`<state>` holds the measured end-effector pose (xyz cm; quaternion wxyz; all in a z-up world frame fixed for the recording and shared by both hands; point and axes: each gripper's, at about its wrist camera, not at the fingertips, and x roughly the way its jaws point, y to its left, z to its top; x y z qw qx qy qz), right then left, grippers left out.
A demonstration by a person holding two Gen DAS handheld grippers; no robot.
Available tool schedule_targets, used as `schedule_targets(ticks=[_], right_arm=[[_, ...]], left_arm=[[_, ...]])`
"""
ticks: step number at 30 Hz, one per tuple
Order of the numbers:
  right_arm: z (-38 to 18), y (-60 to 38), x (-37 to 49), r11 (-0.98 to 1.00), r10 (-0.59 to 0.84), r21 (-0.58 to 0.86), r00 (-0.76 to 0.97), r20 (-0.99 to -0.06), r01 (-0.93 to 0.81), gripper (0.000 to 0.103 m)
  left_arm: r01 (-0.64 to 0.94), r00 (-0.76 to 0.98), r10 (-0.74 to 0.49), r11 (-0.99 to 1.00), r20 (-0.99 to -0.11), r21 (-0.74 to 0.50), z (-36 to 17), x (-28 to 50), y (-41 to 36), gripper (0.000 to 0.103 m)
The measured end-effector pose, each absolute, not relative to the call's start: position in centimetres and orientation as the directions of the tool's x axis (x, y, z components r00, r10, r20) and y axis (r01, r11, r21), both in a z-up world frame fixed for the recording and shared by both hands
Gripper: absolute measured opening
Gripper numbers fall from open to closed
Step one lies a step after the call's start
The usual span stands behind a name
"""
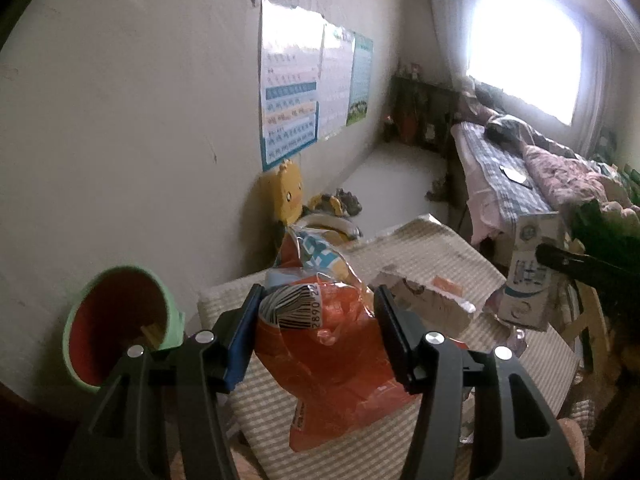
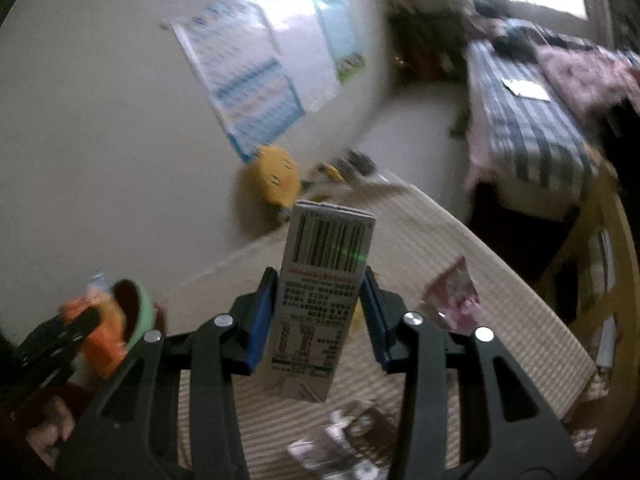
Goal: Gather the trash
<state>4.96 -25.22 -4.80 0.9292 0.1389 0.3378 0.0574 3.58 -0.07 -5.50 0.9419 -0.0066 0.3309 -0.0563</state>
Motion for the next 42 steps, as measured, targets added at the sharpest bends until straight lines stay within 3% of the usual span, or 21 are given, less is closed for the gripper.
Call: schedule_targets(ticks=[7,9,19,23,30,33,42], right_arm=[[-1.9,-21.6,3.1,0.943,0.286,0.307,0.791,-0.540,-0.131,0.039],[-1.7,-20.8,2.8,0.941,0.297,0.303,0.790,-0.536,-0.148,0.033],[-5.9,-17.6,3.6,0.966,0.259,0.188,0.652,-0.713,-0.178,0.033],[-10.2,-15.6,4.4,0.960,0.259,0.150,0.545,-0.798,-0.236,0.046],[-17.1,-12.9,7.1,0.932,0.213,0.073,0.372,-0.903,-0.354,0.054],[-18.9,-12.5,8.0,0.924,0.179,0.040,0.338,-0.924,-0.381,0.065],[-21.9,-12.2,9.5,0.917,0.113,-0.010,0.281,-0.953,-0.399,0.062]], left_arm=[[0.072,0.819,-0.076,0.997,-0.569,-0.028,-2.9,1.8,1.7,0.054],[0.059,0.828,-0.062,0.998,-0.558,-0.024,-2.5,1.4,2.3,0.054],[0.005,0.806,-0.039,0.998,-0.591,-0.060,-3.7,1.0,5.5,0.054],[-0.010,0.796,-0.041,0.997,-0.604,-0.081,-4.2,1.0,6.4,0.054],[-0.025,0.788,-0.030,0.996,-0.615,-0.081,-4.5,1.0,7.0,0.054],[-0.034,0.779,-0.024,0.996,-0.626,-0.081,-4.9,1.1,7.2,0.054],[-0.047,0.751,-0.018,0.996,-0.660,-0.080,-6.2,2.0,7.5,0.054]])
